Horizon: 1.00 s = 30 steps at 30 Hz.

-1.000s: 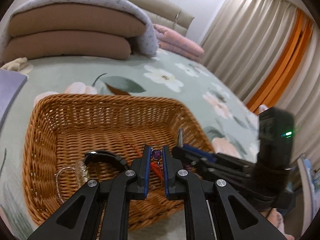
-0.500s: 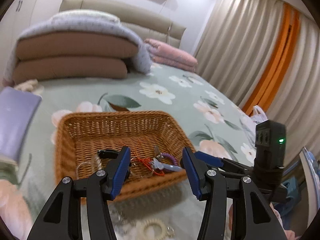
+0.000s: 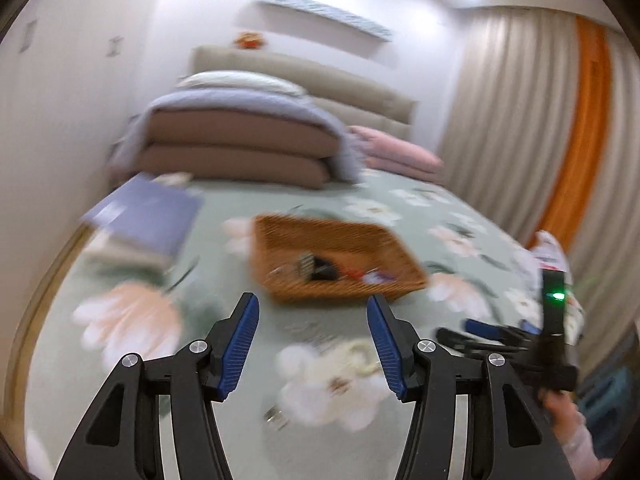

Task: Organize jewelry
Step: 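Move left tool to the black square earring while right tool approaches the silver pendant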

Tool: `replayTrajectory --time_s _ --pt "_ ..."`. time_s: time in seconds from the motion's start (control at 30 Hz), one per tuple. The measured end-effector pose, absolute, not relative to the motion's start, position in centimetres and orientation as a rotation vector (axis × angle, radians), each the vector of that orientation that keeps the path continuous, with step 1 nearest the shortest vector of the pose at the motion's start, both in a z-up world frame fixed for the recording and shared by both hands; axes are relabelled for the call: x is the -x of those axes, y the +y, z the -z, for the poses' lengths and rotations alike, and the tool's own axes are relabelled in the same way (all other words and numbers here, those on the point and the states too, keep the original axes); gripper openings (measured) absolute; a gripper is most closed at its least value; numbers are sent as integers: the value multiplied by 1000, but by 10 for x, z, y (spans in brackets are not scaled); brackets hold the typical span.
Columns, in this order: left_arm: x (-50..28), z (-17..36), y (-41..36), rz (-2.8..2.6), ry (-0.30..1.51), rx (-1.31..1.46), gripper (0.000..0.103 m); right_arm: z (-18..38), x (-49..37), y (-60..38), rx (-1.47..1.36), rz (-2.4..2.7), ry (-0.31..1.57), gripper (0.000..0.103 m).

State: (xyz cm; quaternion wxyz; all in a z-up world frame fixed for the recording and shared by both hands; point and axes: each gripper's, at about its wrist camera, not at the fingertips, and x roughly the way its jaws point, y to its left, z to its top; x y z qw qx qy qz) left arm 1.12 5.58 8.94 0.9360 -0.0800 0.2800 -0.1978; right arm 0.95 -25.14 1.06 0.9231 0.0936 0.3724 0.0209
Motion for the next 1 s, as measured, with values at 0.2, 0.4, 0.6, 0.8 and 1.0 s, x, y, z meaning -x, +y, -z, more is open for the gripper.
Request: replayTrajectory --time_s 0.2,0.4,0.6,0.8,1.0 --pt "-20 -28 82 316 681 224 58 17 13 -233 -136 50 831 88" --pt "-35 7 76 338 778 231 58 27 22 -226 -173 15 835 90" --pt "-37 23 61 316 829 169 58 54 11 -237 -240 -15 914 90" --pt "-42 31 53 323 860 139 58 59 1 -228 -170 -5 908 90" --pt "-44 38 46 325 889 91 58 58 -19 -204 -52 -39 903 70"
